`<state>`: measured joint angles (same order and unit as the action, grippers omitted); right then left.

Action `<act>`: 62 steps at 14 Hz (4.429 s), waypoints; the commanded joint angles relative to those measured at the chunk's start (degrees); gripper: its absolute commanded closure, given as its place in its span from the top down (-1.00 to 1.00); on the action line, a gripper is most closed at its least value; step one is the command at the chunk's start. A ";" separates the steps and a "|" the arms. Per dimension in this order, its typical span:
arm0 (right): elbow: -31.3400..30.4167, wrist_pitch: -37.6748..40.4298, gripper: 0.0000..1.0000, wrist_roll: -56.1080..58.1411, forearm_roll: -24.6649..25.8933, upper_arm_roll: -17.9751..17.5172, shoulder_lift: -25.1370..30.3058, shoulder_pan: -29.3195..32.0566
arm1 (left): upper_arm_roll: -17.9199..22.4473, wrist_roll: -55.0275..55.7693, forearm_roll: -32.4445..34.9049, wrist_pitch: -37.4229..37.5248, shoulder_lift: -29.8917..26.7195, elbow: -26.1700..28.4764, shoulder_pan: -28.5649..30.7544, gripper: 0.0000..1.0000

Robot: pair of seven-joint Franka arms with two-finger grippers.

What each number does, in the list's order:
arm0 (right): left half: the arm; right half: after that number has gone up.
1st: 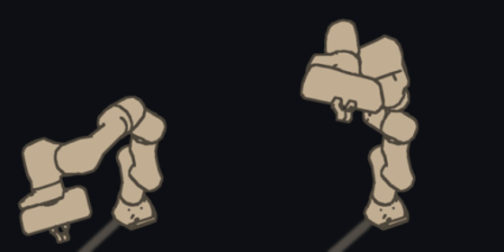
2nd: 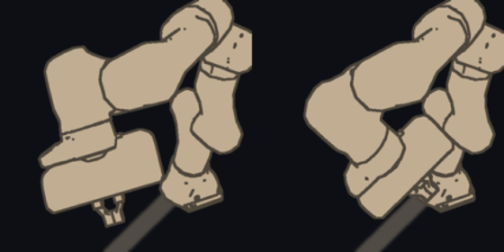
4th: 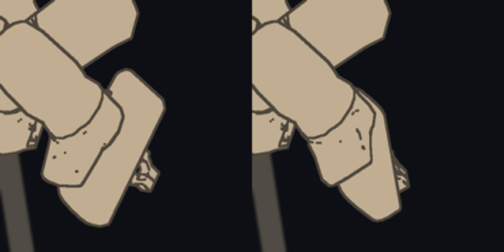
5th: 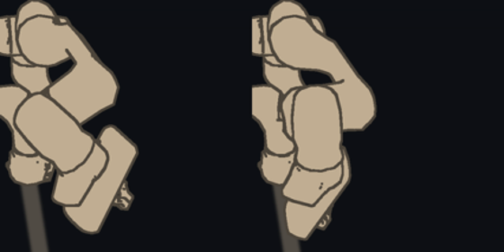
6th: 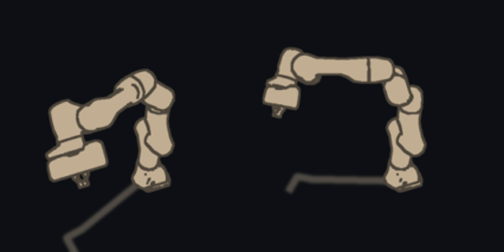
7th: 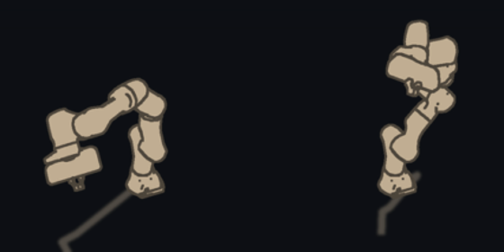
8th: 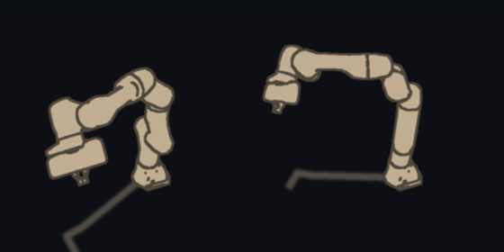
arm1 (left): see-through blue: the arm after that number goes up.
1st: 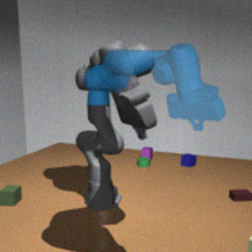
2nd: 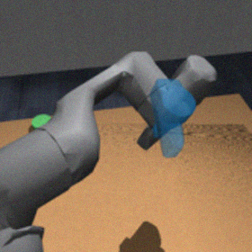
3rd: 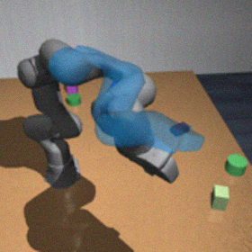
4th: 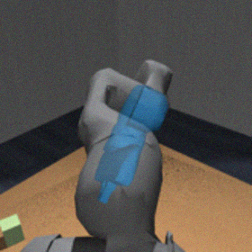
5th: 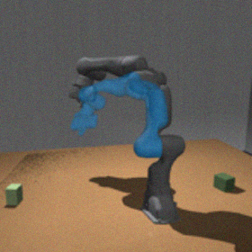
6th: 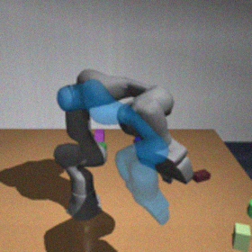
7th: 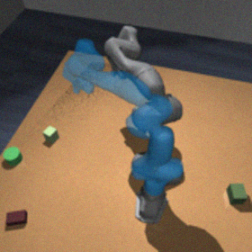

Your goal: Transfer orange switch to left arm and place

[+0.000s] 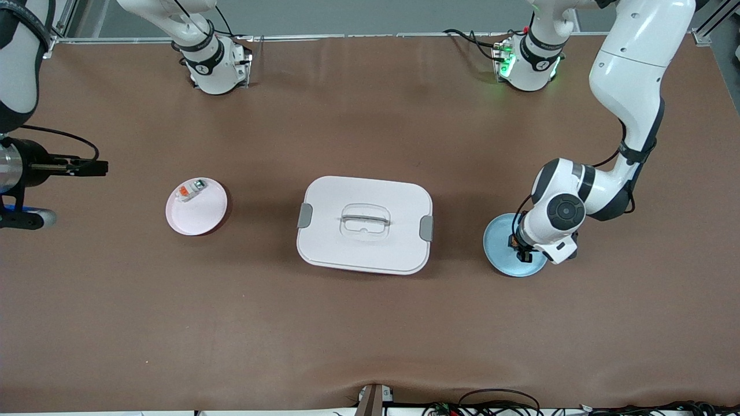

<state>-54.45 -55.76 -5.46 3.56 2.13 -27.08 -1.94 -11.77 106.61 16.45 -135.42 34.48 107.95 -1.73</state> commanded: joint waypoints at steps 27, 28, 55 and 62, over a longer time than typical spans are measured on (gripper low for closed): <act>-25.45 -23.17 1.00 -0.08 -5.31 -0.98 20.57 1.76 | -4.66 -80.73 0.07 6.48 -6.10 -2.92 6.21 1.00; -25.45 -23.34 1.00 -0.08 -5.31 -0.98 20.57 1.68 | -5.27 -83.20 0.07 6.13 -6.53 -2.92 7.09 1.00; -30.19 -30.02 1.00 -0.17 -5.05 -0.98 24.70 1.50 | -11.64 -103.18 -10.11 18.87 -22.87 -6.26 21.36 1.00; -29.84 -30.11 1.00 6.42 -4.35 -0.81 24.62 1.85 | 11.85 -103.44 -15.12 23.44 -28.32 -6.17 -1.07 1.00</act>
<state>-83.07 -85.31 -0.75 -1.17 1.58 -3.88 -0.63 -4.51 4.45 3.43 -113.80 9.00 100.94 1.10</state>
